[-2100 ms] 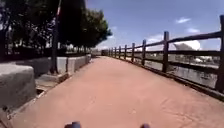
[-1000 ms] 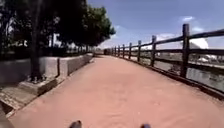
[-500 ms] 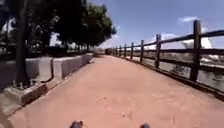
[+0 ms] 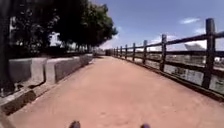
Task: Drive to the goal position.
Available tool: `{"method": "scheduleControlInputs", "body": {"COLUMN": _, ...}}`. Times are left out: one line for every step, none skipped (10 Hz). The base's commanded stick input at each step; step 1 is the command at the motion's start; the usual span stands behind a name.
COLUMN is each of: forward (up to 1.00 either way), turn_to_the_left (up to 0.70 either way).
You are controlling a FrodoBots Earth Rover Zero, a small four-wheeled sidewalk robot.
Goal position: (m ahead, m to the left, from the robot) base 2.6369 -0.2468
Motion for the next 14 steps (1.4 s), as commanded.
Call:
{"method": "scheduleControlInputs", "body": {"forward": 0.7, "turn_to_the_left": 0.35}}
{"method": "scheduleControlInputs", "body": {"forward": 0.7, "turn_to_the_left": 0.35}}
{"method": "scheduleControlInputs", "body": {"forward": 0.7, "turn_to_the_left": 0.0}}
{"method": "scheduleControlInputs", "body": {"forward": 0.7, "turn_to_the_left": 0.0}}
{"method": "scheduleControlInputs", "body": {"forward": 0.7, "turn_to_the_left": 0.0}}
{"method": "scheduleControlInputs", "body": {"forward": 0.7, "turn_to_the_left": 0.0}}
{"method": "scheduleControlInputs", "body": {"forward": 0.7, "turn_to_the_left": 0.0}}
{"method": "scheduleControlInputs", "body": {"forward": 0.7, "turn_to_the_left": 0.0}}
{"method": "scheduleControlInputs", "body": {"forward": 0.7, "turn_to_the_left": 0.0}}
{"method": "scheduleControlInputs", "body": {"forward": 0.7, "turn_to_the_left": 0.0}}
{"method": "scheduleControlInputs", "body": {"forward": 0.7, "turn_to_the_left": 0.0}}
{"method": "scheduleControlInputs", "body": {"forward": 0.7, "turn_to_the_left": 0.0}}
{"method": "scheduleControlInputs", "body": {"forward": 0.7, "turn_to_the_left": 0.0}}
{"method": "scheduleControlInputs", "body": {"forward": 0.7, "turn_to_the_left": 0.0}}
